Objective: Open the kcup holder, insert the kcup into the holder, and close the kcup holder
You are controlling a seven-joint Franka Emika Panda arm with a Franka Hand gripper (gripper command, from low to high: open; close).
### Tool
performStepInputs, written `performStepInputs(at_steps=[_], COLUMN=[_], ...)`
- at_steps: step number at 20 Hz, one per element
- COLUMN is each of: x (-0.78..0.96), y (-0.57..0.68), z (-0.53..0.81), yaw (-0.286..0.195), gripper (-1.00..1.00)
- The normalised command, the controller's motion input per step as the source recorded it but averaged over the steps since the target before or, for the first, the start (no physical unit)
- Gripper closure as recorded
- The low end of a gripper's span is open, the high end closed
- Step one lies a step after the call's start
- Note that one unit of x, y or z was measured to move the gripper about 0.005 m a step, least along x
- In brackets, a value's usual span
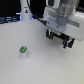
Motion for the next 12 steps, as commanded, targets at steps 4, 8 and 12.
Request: performStepInputs(at_steps=[4,8,12], x=[0.00,0.00,0.00], y=[-0.33,-0.33,-0.38], z=[0.34,0.30,0.18], yaw=[-0.305,-0.307,-0.301], gripper=[-1.00,-1.00,-1.00])
